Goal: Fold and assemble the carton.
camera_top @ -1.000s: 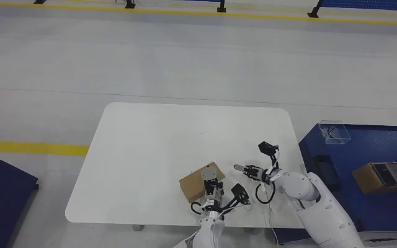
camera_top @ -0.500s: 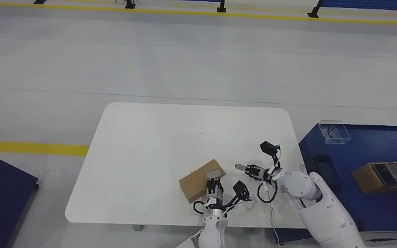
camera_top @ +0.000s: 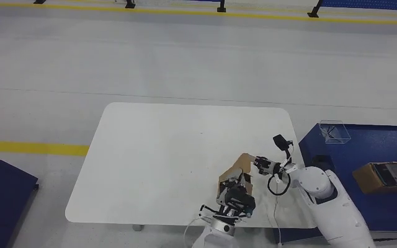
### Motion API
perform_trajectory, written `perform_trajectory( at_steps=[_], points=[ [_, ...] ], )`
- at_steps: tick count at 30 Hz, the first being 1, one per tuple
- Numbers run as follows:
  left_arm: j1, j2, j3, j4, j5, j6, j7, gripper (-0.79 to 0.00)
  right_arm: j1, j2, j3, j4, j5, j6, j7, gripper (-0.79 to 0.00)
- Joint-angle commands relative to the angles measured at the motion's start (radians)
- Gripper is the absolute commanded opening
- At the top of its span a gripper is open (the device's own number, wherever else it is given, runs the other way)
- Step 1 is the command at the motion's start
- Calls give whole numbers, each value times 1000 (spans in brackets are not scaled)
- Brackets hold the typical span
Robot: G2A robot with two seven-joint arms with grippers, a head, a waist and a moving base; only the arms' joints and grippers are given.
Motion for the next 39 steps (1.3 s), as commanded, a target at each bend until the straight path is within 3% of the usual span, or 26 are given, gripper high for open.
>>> perform_trajectory(
  at_steps=[1, 3, 9, 17, 18, 19, 20, 21, 22, 28, 33, 39],
  points=[
    [33, 14, -58, 7, -149, -98, 166, -785, -8, 4, 22, -9, 18, 1, 20, 0],
    [37, 23, -100, 38, -235, -195, 239, -785, -16, 7, 38, -17, 27, 3, 33, 0],
    [6, 26, -171, 182, -394, -319, 449, -785, -34, 8, 43, -39, 23, 10, 34, 0],
    [-83, 1, -156, 414, -449, -282, 539, -785, -40, 8, 33, -50, 21, 34, 49, 0],
    [-91, -3, -148, 434, -446, -269, 539, -708, -42, 8, 32, -49, 22, 34, 47, 0],
    [-98, -7, -140, 450, -445, -262, 541, -551, -45, 7, 25, -50, 19, 34, 40, 0],
    [-102, -10, -136, 466, -446, -254, 541, -339, -44, 6, 18, -52, 3, 31, 37, 0],
    [-106, -13, -132, 478, -448, -249, 538, -40, -43, 6, 10, -54, -13, 26, 34, 0],
    [-106, -16, -128, 485, -457, -250, 537, 0, -44, 6, 3, -57, -22, 19, 31, 0],
    [-84, -16, -131, 479, -460, -254, 530, 0, -55, 6, -27, -89, -100, -38, 21, 0],
    [-36, -6, -124, 408, -400, -239, 460, 0, -73, 9, -38, -114, -155, -105, 15, 0],
    [19, 6, -136, 306, -326, -159, 298, 0, -104, 13, -48, -139, -225, -163, 14, 0]
  ],
)
